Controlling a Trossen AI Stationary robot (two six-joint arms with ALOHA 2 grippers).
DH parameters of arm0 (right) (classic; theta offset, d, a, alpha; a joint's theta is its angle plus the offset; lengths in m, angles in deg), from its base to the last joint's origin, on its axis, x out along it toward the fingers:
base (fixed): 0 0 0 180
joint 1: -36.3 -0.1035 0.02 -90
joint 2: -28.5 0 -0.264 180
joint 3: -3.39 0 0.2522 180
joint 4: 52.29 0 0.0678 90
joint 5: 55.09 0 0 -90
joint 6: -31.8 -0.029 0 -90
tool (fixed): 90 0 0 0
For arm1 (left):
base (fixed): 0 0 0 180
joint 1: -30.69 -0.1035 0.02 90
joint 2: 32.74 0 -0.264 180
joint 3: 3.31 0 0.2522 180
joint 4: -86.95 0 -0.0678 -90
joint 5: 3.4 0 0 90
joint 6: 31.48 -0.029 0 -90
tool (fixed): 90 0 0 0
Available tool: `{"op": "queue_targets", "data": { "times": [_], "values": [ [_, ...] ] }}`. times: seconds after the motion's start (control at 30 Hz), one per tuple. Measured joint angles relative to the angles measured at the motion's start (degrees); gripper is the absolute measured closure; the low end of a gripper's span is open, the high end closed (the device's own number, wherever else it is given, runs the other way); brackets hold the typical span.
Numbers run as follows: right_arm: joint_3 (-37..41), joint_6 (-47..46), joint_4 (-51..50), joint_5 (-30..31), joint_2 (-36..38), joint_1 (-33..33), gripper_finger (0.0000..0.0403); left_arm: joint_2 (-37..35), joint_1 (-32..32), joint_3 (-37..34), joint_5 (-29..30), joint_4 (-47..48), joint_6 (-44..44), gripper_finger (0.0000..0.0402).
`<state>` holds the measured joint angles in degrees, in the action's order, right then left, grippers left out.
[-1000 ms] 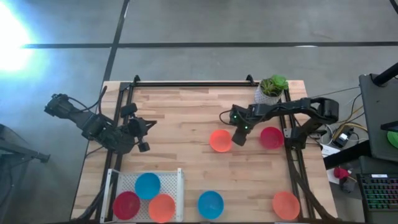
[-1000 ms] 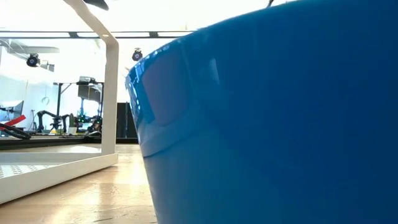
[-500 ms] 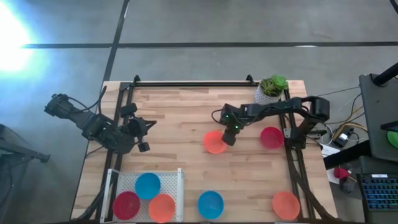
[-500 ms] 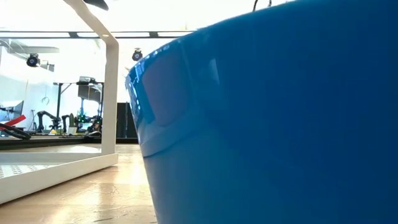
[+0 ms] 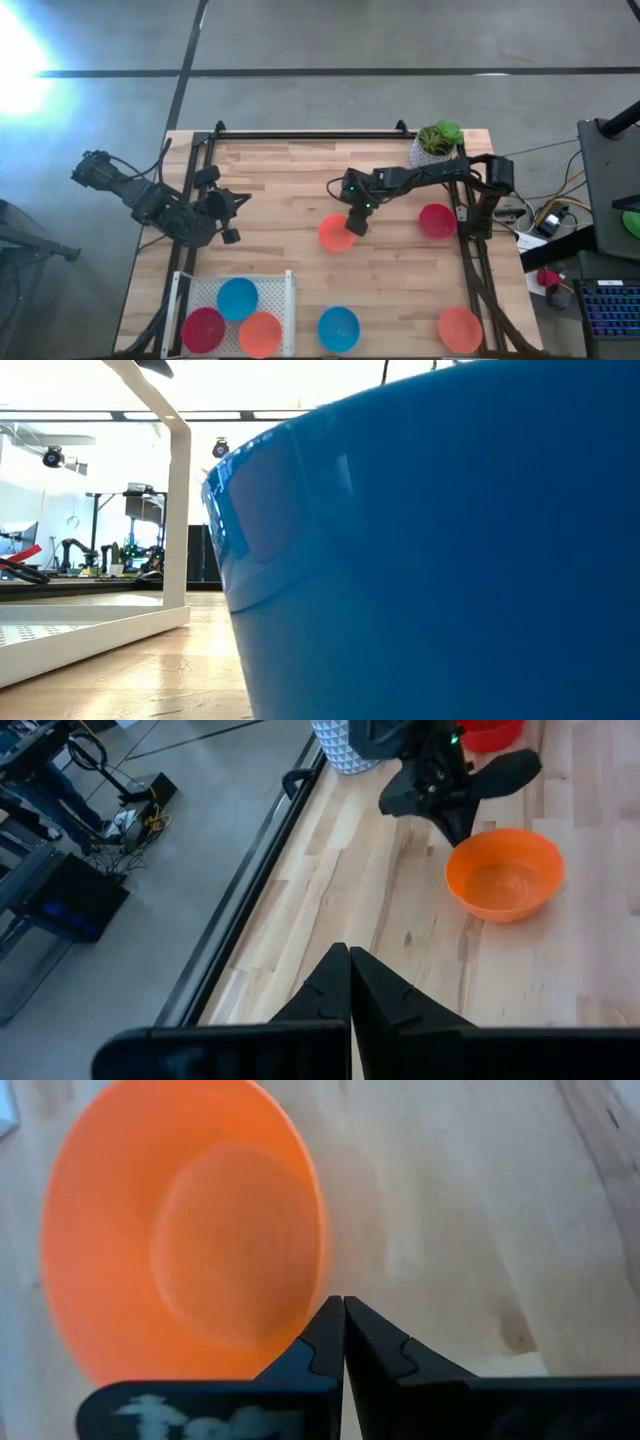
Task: Pick & Place Mini bowls
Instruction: Stack the top orange bowl on top of the orange bowl on the shelf
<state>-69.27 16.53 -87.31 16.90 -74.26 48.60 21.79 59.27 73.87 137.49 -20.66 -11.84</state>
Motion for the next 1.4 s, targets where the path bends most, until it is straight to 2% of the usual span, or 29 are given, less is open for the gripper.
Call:
{"op": "queue_targets", "data": {
  "times": [0.33, 0.67, 0.9, 1.4],
  "values": [
    [2.1, 0.0, -7.1, 0.0, 7.1, -6.5, 0.0394, 0.0, 0.0, 0.0, 0.0, 0.6, 0.0, 0.0401],
    [2.3, -1.5, -6.2, 0.0, 5.0, -13.6, 0.0394, 0.0, 0.0, 0.0, 0.0, 0.7, -0.1, 0.0401],
    [2.3, -1.4, -1.6, 0.3, 4.4, -13.8, 0.0394, 0.0, 0.0, 0.0, 0.0, 0.7, 0.0, 0.0401],
    [2.4, -0.6, 4.2, 7.4, 4.4, -13.8, 0.0394, 0.0, 0.0, 0.0, 0.0, 0.5, 0.0, 0.0401]
  ]
}}
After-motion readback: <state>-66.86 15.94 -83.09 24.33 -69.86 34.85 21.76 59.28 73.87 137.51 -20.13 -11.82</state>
